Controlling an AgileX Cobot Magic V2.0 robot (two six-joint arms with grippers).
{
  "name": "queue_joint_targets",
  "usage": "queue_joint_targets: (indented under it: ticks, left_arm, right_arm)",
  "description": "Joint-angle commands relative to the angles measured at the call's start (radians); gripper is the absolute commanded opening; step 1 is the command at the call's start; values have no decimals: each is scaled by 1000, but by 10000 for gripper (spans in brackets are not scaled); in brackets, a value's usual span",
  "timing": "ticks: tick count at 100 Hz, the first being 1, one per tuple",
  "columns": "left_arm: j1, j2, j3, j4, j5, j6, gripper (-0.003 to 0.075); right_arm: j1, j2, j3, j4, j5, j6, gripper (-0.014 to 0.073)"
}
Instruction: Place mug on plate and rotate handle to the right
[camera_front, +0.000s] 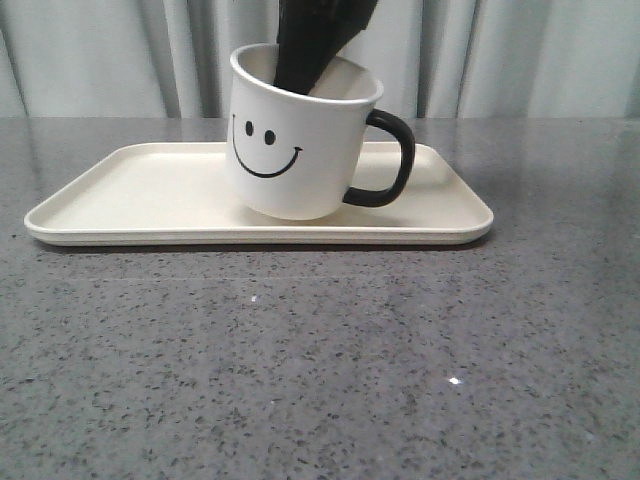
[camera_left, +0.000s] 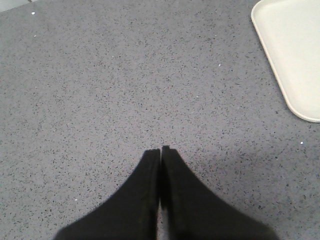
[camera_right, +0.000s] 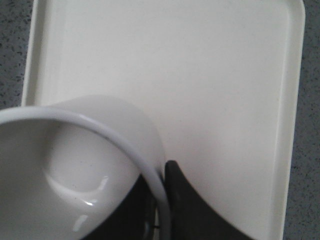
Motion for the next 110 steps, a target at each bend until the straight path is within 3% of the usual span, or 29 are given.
queue_joint_targets:
  ticks: [1,110]
  left_arm:
    - [4,0,-23,9,-50,-10,-20]
    - [4,0,-23,-7,-52,-10,-20]
  right_arm:
    - [4,-57,-20,20,88,-8,-111]
    - [4,-20,-20,22,87,-8,-111]
